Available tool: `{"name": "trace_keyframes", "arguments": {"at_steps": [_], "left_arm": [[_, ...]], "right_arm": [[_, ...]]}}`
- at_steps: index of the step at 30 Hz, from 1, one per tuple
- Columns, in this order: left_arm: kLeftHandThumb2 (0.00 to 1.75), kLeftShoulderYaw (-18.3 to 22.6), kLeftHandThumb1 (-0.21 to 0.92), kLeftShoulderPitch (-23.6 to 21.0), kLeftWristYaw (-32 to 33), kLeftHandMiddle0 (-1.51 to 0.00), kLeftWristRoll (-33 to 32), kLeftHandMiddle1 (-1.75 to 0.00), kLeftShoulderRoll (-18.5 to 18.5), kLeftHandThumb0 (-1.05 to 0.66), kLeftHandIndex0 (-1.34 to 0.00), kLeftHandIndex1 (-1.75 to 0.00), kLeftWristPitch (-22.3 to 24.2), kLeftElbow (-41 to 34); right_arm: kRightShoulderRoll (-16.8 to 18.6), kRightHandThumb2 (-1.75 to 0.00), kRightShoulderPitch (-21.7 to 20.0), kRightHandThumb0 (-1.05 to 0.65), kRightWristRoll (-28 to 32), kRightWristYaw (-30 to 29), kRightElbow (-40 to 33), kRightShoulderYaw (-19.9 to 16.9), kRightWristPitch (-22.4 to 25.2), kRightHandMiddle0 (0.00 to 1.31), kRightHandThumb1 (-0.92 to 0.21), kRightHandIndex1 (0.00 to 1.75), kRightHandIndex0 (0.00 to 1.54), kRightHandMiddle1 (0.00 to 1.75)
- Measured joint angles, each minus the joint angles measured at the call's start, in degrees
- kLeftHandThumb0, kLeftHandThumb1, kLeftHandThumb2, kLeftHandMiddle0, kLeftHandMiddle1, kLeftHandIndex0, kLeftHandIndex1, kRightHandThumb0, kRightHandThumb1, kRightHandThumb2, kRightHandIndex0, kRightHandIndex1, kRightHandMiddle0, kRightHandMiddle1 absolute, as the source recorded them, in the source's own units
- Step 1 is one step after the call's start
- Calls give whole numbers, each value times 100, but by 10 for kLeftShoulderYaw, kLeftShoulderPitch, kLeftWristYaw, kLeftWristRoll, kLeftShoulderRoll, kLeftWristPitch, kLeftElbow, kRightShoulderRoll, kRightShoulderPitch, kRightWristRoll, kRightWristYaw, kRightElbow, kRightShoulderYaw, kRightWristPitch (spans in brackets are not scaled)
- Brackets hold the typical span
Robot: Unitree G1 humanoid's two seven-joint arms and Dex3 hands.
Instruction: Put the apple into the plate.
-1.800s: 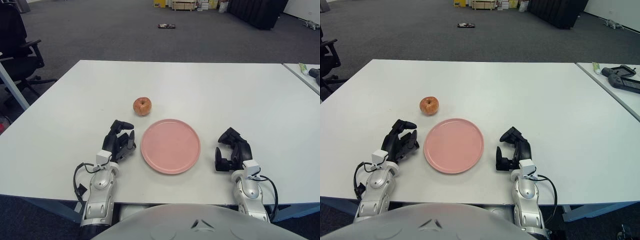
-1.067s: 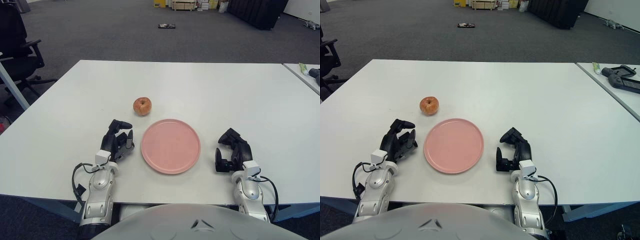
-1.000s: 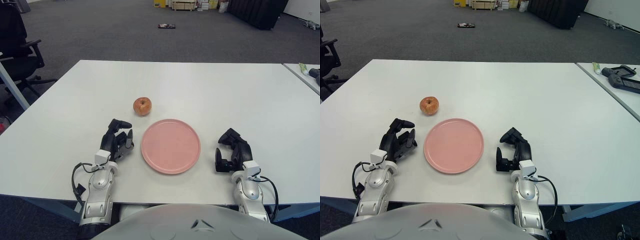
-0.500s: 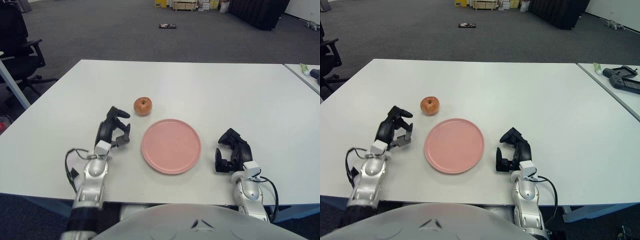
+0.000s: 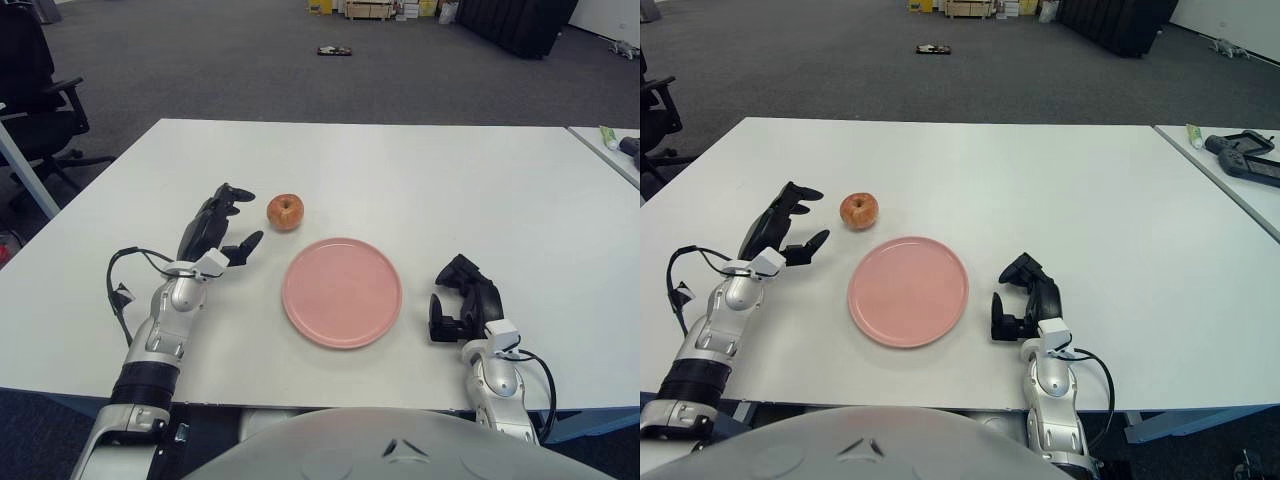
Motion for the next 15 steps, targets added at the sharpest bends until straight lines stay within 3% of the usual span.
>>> {"name": "trace_keyframes", "arguments": {"at_steps": [2, 5, 15], "left_arm": [[48, -9, 69, -15, 16, 0, 14, -30, 8, -104, 0, -19, -13, 32], [45, -18, 73, -33, 41, 0, 31, -12, 19, -105, 0, -6, -38, 69], [39, -48, 77, -117, 86, 0, 53, 0, 37, -105, 0, 0, -86, 155]], "right_arm": [[0, -175, -1, -1, 0, 0, 0, 0, 1, 68, 7, 175, 92, 169], [0, -175, -2, -1, 0, -1, 0, 0, 2, 70, 8, 175, 93, 167], [0, -175, -4, -1, -5, -6, 0, 0, 7, 71, 8, 175, 93, 166]]}}
